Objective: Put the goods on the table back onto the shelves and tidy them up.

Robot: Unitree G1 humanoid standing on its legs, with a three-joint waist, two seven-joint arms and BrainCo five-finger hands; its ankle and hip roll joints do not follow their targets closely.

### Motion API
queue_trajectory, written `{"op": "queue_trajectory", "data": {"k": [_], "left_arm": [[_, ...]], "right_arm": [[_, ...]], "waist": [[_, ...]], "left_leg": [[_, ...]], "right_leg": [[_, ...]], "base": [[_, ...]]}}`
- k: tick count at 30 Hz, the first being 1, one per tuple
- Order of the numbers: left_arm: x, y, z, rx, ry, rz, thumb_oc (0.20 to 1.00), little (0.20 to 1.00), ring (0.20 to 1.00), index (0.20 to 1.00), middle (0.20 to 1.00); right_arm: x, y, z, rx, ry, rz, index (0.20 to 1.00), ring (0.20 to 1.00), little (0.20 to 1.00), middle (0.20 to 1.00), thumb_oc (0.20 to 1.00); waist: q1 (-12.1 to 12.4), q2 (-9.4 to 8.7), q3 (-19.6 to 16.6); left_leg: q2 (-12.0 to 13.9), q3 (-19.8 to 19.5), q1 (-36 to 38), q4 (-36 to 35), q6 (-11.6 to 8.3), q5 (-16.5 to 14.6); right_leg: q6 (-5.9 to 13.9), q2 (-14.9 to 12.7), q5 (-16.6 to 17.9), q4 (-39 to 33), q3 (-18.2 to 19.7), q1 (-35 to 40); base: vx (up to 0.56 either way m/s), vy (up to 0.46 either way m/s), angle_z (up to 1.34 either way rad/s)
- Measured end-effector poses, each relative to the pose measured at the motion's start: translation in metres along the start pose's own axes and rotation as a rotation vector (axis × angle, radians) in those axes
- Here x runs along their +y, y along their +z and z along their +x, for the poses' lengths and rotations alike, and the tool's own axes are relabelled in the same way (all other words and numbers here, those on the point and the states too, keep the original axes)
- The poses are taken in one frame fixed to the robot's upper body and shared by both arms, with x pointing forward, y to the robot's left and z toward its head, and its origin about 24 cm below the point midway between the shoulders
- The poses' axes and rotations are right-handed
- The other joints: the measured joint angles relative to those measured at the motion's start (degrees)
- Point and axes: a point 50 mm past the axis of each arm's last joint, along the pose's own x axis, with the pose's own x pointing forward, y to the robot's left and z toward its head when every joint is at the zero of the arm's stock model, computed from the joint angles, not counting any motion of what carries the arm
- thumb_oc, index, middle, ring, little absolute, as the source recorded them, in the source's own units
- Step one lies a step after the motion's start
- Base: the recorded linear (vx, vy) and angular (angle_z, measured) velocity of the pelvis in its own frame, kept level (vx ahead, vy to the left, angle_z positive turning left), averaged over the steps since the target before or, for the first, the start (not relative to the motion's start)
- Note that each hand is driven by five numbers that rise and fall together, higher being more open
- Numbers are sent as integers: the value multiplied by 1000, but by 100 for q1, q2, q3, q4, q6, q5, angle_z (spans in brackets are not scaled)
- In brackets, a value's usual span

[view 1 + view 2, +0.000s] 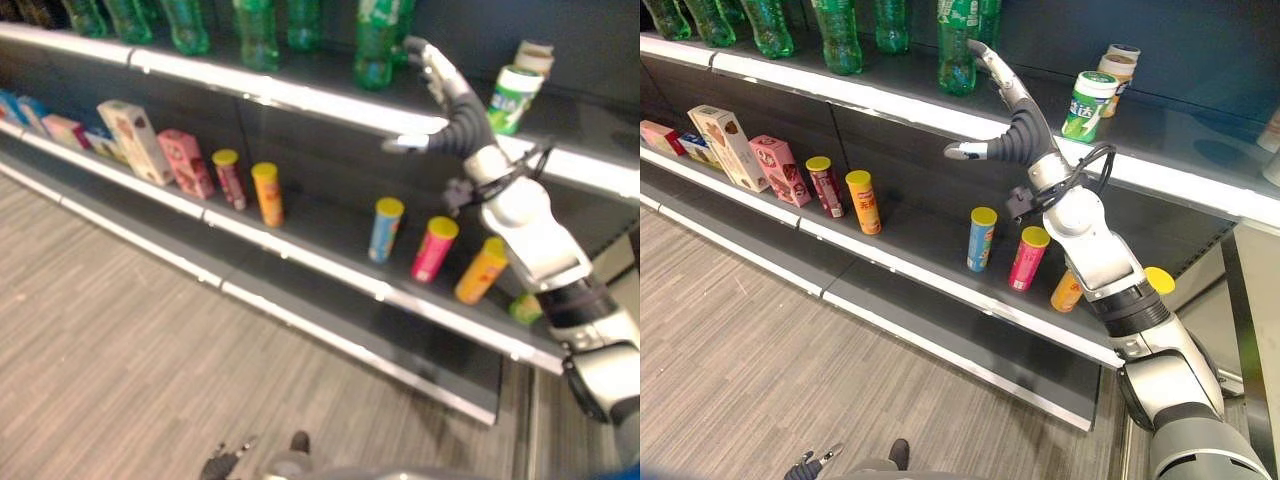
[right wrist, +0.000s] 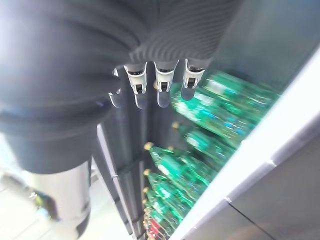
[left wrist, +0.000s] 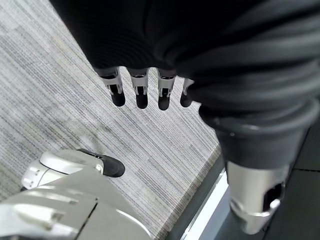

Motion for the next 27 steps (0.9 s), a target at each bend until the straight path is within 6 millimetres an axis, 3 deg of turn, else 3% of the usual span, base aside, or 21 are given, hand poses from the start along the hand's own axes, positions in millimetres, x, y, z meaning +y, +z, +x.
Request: {"op": "queue_trajectory", "data": {"k": [9,12,16,27], "left_arm": [[7,2,1,-1,15,12,1000,1000,1000,1000,1000],[8,1,1,1,18,13,1000,1000,1000,1000,1000],[8,2,1,-2,18,14,1000,1000,1000,1000,1000],[9,2,1,-1,21,16,1000,1000,1000,1000,1000]], "right_arm": [[-11,-25,14,145,-44,68,1000,1000,1000,1000,1000],[-11,-23,15,138,-41,69,1000,1000,1000,1000,1000],[-24,-25,24,170,-100,43,1000,1000,1000,1000,1000],[-26,-26,23,179,-133,36,1000,1000,1000,1000,1000]], "waist": [[60,-99,-2],[61,-101,0],[71,-118,8],[43,-121,10]], "left_leg": [[-2,-49,-21,2,-14,55],[-11,-73,-42,2,-13,56],[-2,-99,-47,2,-36,55],[-5,-100,-44,2,-26,62]], "right_leg": [[3,29,-14,1,-76,16],[2,26,-16,1,-110,13],[-4,35,-23,0,-130,23],[-4,35,-24,0,-132,25]], "base": [[0,0,2],[2,-10,5],[2,0,2],[0,0,0]]}}
